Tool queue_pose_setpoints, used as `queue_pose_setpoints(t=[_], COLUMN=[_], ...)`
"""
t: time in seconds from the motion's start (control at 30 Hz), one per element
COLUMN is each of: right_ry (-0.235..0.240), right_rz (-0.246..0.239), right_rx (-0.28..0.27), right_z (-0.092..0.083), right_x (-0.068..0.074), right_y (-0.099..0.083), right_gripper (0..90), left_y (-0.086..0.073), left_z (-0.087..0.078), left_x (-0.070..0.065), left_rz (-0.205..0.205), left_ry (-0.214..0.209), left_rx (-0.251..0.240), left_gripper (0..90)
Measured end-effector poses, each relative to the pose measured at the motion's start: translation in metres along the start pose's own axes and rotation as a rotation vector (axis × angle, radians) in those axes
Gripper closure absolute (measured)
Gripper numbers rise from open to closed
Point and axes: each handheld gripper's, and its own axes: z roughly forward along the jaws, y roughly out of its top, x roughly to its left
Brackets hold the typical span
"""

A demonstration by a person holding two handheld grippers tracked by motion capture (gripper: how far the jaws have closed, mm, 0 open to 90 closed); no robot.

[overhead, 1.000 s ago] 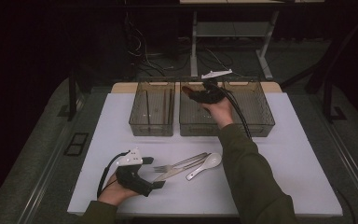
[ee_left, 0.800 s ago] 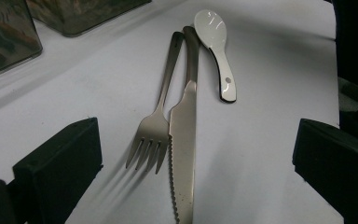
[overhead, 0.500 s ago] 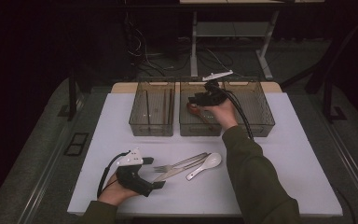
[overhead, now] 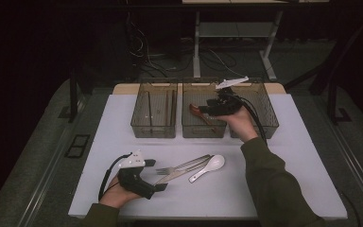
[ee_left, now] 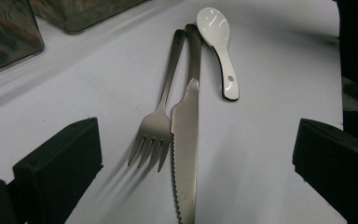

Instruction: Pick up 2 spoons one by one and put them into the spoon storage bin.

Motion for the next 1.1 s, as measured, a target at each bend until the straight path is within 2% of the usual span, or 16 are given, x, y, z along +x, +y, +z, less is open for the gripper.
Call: queue_pose_setpoints(t=[0.2,0.3,0.37,0.5,0.63,0.7,0.87,1.1], right_ry=[0.013,0.023,0.034,0.071,0.078,0.086,0.098,0.094], right_rz=[-0.020,-0.049,-0.071,-0.077,-0.095,-0.099,-0.107,-0.145], right_rx=[0.015,0.029,0.045,0.068,0.111,0.108,0.144,0.209], right_z=[-0.017,-0.024,-0.029,-0.036,-0.039,-0.040,-0.037,-0.020], right_x=[0.007,0.010,0.014,0.018,0.023,0.023,0.027,0.035], right_y=[-0.019,-0.031,-0.039,-0.057,-0.072,-0.077,-0.090,-0.098], right_gripper=[50.7,54.1,58.0,66.9,75.8,79.1,87.5,89.1], left_y=[0.000,0.000,0.000,0.000,0.000,0.000,0.000,0.000], left_z=[0.000,0.000,0.000,0.000,0.000,0.000,0.000,0.000], left_x=[0.000,0.000,0.000,0.000,0.000,-0.001,-0.001,-0.001], left_rz=[-0.001,-0.001,0.000,-0.001,0.000,0.000,0.003,0.002], left_ry=[0.001,0.001,0.003,0.005,0.007,0.007,0.006,0.007], left_rx=[-0.001,-0.002,0.001,0.000,0.001,-0.001,0.000,0.001], left_gripper=[0.5,0.5,0.5,0.5,0.5,0.5,0.5,0.5])
